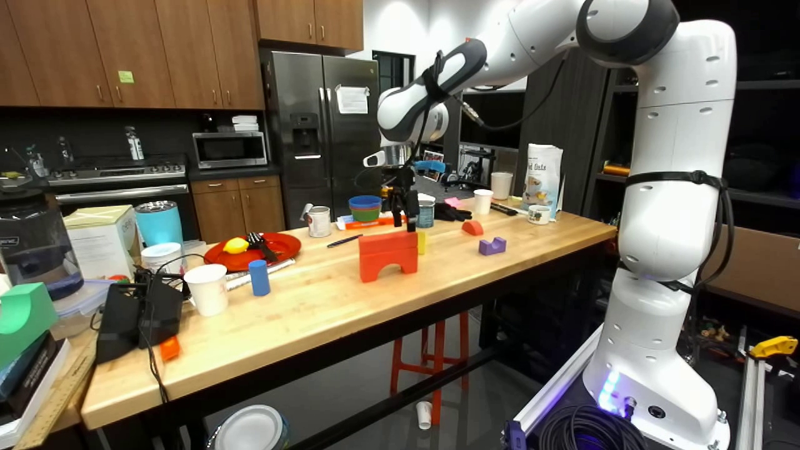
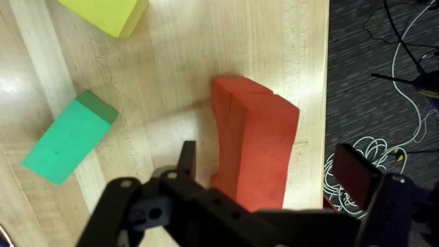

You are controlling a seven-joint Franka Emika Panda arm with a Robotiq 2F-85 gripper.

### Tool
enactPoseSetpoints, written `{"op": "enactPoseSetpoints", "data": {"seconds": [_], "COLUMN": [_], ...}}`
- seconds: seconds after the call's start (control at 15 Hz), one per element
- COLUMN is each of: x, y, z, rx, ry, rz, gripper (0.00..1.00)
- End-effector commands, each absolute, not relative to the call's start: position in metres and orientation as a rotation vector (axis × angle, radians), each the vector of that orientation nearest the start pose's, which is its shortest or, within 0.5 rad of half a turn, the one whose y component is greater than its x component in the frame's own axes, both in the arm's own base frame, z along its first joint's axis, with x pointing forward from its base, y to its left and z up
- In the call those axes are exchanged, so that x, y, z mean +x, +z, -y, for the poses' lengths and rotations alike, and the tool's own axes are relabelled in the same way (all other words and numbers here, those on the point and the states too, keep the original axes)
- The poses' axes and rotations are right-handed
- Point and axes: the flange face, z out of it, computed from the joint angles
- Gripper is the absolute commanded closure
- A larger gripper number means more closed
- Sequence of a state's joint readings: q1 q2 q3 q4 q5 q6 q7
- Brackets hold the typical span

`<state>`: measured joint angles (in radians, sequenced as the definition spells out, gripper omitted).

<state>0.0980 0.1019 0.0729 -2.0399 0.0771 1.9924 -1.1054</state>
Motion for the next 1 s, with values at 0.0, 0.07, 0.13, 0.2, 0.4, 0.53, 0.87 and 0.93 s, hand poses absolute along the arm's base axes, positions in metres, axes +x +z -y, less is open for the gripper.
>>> {"op": "enactPoseSetpoints", "data": {"seconds": [0.0,0.07,0.13,0.2,0.4,0.53,0.87,0.93], "x": [0.538,0.537,0.535,0.532,0.526,0.518,0.480,0.471], "y": [0.396,0.397,0.398,0.399,0.400,0.402,0.404,0.403], "z": [-0.095,-0.095,-0.095,-0.094,-0.093,-0.094,-0.090,-0.089], "rx": [-2.523,-2.545,-2.572,-2.602,-2.664,-2.683,-2.813,-2.840], "ry": [0.198,0.212,0.232,0.252,0.284,0.267,0.249,0.245], "rz": [1.728,1.720,1.708,1.686,1.625,1.584,1.410,1.367], "gripper": [0.00,0.00,0.00,0.00,0.00,0.00,0.00,0.00]}}
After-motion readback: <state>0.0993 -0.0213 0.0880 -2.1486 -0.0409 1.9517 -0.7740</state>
